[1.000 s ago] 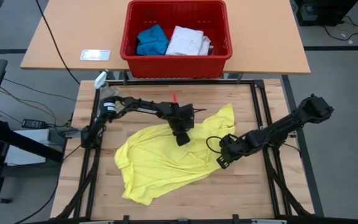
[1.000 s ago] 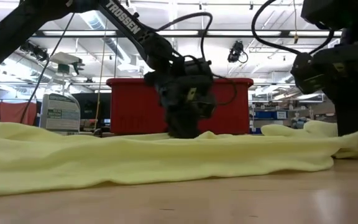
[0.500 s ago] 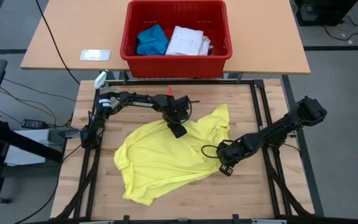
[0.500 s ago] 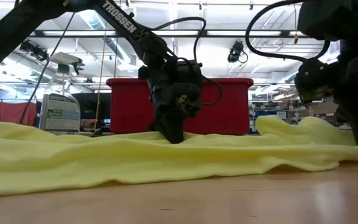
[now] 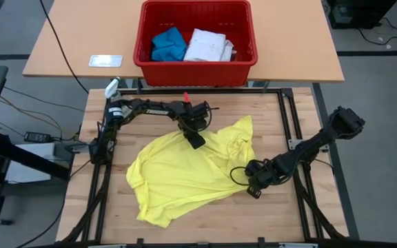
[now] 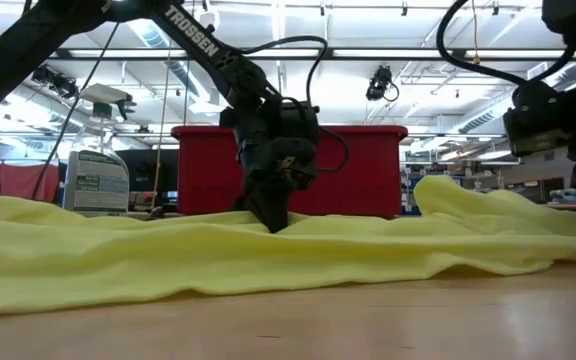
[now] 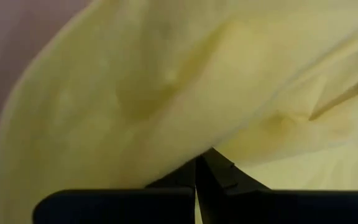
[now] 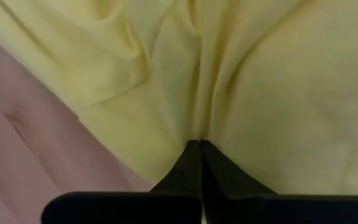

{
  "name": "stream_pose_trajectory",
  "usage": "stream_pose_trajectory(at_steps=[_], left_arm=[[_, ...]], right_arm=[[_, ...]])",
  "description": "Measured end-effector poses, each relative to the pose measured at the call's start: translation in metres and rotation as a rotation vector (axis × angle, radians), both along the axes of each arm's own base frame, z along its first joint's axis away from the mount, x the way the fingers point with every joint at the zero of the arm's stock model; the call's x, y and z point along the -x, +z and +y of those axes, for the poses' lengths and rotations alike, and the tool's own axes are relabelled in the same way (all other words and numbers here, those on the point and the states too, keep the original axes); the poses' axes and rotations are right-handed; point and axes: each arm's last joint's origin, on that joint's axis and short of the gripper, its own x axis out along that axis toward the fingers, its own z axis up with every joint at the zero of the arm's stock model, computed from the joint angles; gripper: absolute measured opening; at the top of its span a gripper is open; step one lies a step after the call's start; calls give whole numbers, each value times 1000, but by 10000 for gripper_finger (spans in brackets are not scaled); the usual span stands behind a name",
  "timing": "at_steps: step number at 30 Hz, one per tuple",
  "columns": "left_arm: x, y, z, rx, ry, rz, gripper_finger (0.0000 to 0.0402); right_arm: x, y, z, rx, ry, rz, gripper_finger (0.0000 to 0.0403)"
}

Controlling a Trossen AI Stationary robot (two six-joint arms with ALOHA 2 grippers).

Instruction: Fold Laundry from Bin

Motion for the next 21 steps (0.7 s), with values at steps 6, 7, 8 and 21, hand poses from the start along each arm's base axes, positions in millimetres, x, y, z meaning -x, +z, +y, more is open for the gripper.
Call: stream_pose_trajectory(at_steps=[6,7,8,21], left_arm=[[2,0,5,-3,2,0,2],[3,0,6,-3,6,1,2],[3,0,7,-1,13,3,2],[21,53,6,-88,4,-33,2]], right_arm=[[5,-4,11,5,-53,-3,0],[7,-3,14,-3,-61,-6,0],[8,-3,18,-15,-61,-5,0],[11,20,59,-203,15,58,0]])
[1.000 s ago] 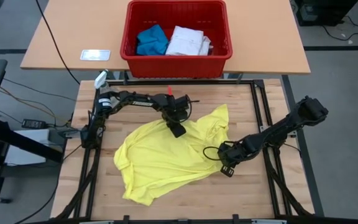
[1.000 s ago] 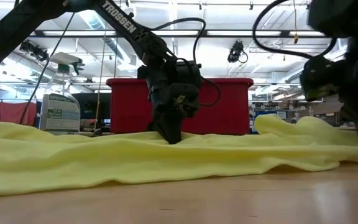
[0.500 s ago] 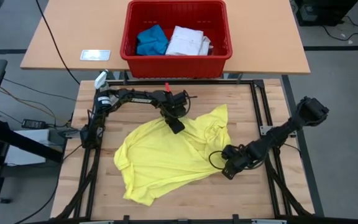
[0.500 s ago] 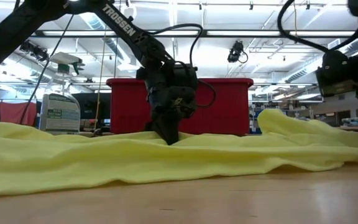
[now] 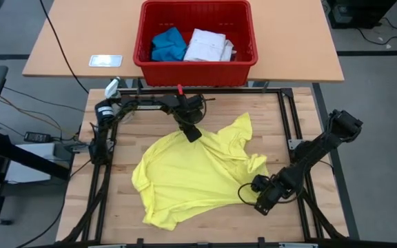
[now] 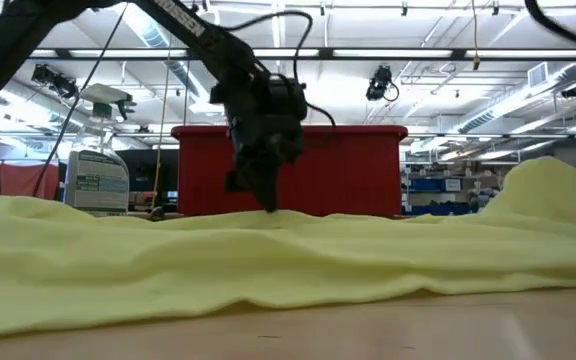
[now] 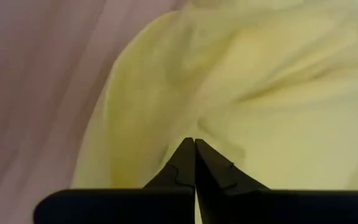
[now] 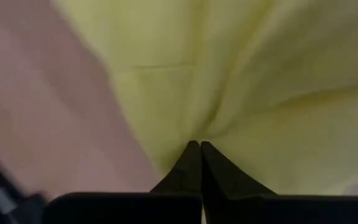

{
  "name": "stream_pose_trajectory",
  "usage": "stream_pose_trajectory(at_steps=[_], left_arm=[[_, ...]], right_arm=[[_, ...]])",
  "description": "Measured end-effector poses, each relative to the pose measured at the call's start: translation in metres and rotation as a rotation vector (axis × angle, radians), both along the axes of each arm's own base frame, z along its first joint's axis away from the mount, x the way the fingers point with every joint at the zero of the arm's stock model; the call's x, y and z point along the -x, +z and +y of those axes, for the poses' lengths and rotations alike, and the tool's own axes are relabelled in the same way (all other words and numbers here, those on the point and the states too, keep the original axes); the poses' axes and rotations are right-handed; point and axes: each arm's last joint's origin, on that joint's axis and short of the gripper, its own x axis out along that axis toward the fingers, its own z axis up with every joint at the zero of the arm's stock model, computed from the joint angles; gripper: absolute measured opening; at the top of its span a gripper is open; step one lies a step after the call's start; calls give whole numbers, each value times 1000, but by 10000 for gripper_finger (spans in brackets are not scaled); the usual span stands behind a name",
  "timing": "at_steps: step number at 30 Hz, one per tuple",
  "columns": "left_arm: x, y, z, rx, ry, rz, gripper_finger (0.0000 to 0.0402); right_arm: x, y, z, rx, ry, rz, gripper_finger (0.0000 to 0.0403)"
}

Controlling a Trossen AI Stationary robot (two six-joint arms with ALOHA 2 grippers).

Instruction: Fold Laundry from Bin

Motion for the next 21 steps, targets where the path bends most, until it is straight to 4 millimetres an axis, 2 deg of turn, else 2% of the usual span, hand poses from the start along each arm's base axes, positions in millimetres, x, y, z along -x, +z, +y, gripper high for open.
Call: stream_pose_trajectory(at_steps=[3,5,9,11,13,17,21], left_arm=[[7,19,-8,-20,-20,-6,2],[8,31,-22,-13,-28,-11,2],[6,43,-79,1,-214,14,2],[7,43,-104,-12,-306,51,2],[9,37,-120,-42,-349,81,2],[18,16,-132,-16,-306,160,2],[28,-1,-144,17,-279,237,2]], right_arm=[[-6,10,1,2,7,-6,0],[-8,18,2,20,-1,19,0],[-9,38,2,73,-18,78,0],[-9,45,1,107,-10,86,0],[-11,49,-4,157,16,84,0],[-22,48,-32,260,59,102,0],[-43,48,-67,276,79,86,0]])
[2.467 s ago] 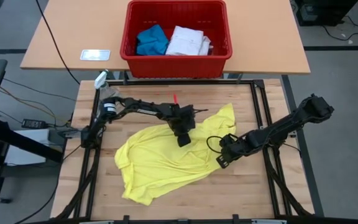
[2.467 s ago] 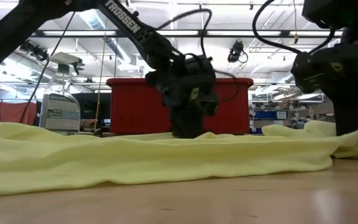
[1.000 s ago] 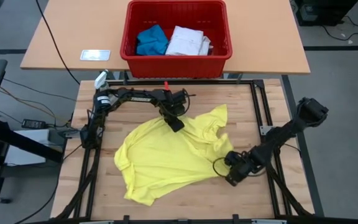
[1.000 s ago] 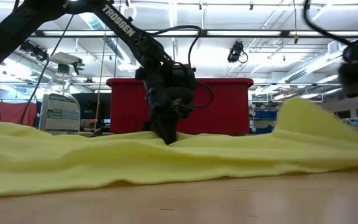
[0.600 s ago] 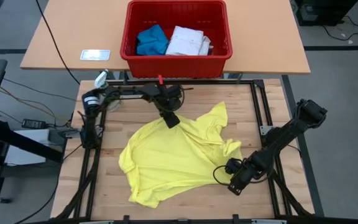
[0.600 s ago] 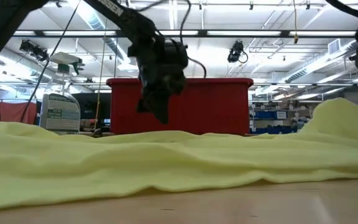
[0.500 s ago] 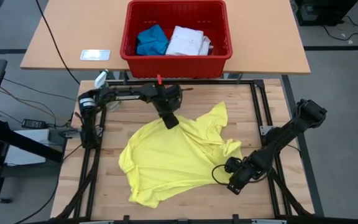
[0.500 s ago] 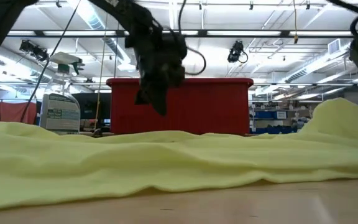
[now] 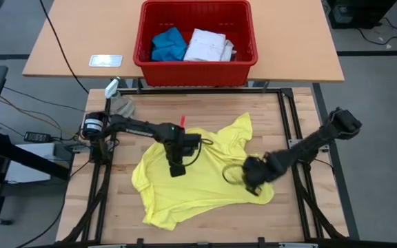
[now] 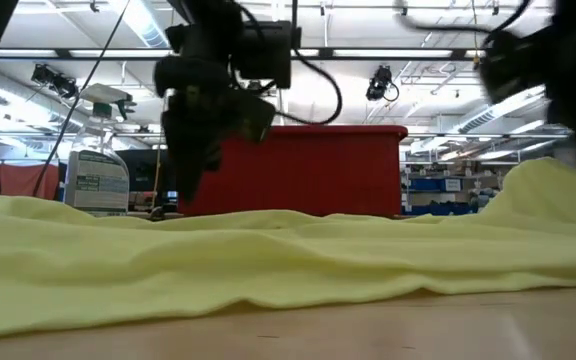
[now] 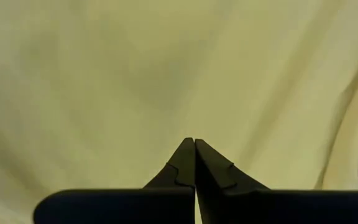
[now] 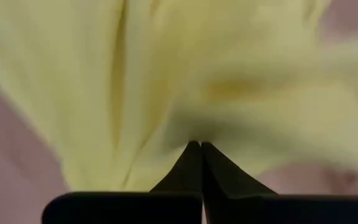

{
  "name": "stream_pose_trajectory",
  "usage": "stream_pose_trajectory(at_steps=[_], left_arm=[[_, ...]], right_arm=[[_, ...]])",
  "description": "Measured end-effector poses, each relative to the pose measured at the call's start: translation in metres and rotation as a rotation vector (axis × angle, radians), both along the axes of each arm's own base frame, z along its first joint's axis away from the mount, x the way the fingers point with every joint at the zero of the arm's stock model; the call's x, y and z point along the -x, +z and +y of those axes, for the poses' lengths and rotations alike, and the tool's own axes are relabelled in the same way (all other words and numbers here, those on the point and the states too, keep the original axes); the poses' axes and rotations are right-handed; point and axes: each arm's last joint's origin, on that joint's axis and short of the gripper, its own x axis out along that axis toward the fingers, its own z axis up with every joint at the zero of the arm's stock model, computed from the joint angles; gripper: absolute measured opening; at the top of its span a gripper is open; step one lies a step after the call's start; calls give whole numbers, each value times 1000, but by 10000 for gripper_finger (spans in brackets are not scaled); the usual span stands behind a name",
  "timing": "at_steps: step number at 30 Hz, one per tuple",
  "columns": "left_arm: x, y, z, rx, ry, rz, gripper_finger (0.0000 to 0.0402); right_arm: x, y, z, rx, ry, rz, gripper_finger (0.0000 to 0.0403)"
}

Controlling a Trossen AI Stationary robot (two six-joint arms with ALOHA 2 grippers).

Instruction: Fold Laundry from Bin

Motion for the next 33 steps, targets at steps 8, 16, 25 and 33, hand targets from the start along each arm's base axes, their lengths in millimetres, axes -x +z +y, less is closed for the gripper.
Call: stream_pose_trajectory(at_steps=[8,16,25,33], left_arm=[[21,-45,-44,117,9,27,2],[69,-67,-77,241,87,166,2],[81,-47,-74,223,161,28,2],[64,-31,-43,240,271,-152,2]], right_arm=[[3,-36,-48,-28,-44,81,0],[35,-7,7,-413,-16,257,0],[30,40,21,-576,52,-14,0],[-5,12,-78,-95,-212,-215,0]])
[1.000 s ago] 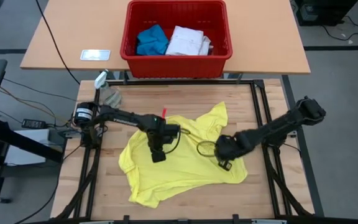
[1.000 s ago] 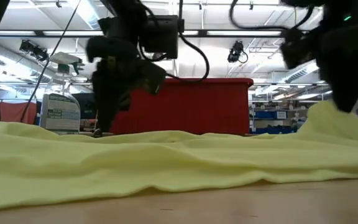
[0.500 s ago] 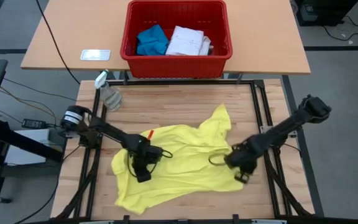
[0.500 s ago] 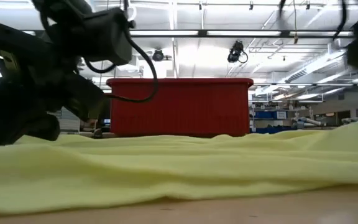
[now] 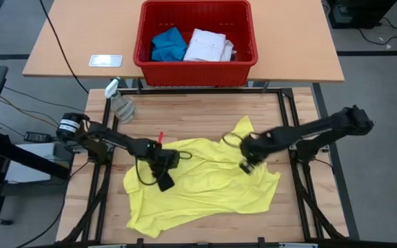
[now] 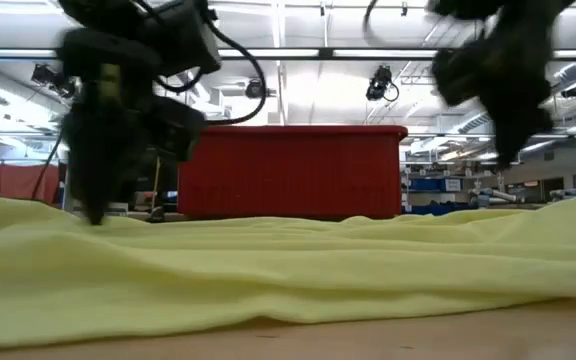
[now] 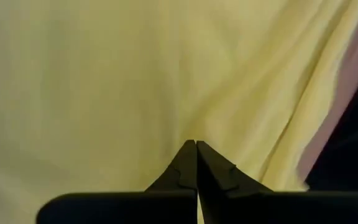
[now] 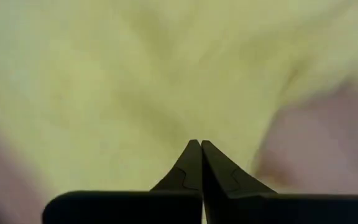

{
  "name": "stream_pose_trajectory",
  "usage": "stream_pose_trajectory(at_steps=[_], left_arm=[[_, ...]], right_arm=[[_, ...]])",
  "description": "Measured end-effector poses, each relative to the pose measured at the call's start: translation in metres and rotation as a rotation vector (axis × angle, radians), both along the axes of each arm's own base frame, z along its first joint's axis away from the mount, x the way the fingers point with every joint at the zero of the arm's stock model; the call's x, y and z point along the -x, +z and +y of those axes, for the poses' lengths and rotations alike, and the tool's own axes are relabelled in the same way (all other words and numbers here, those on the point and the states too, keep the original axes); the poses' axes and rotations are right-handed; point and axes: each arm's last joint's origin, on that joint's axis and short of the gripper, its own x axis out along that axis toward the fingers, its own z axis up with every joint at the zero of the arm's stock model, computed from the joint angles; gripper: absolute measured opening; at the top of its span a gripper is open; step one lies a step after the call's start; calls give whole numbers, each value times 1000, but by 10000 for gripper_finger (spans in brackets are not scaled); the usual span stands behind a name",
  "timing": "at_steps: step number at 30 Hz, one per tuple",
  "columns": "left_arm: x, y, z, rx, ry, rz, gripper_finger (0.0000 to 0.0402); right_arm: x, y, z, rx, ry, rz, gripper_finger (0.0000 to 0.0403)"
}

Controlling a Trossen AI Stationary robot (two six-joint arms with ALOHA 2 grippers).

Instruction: Fold Laundry from Bin

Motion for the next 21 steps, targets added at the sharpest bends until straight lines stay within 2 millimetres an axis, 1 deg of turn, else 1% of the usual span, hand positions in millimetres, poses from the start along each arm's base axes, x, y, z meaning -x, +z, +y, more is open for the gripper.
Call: stream_pose_trajectory(at_steps=[2,4,7,10,12,14,17,21], left_arm=[[-3,-1,8,-43,19,-19,2],[-4,-6,15,-52,45,0,2],[-4,-7,18,-51,71,17,2],[-3,-8,12,-52,50,29,2],[-2,-8,7,-53,37,35,2],[1,-9,4,-61,43,63,2],[3,-9,-5,-84,49,82,2],[6,-9,-16,-83,38,96,2]], right_arm=[[-11,-16,-19,27,-32,-14,0],[-23,-29,-34,69,-34,-42,0],[-33,-48,-57,114,-40,-14,0],[-31,-67,-77,122,-71,96,0],[-26,-73,-90,118,-108,161,0],[-17,-73,-102,143,-145,223,0],[2,-67,-121,230,-211,308,0],[23,-50,-147,274,-304,313,0]])
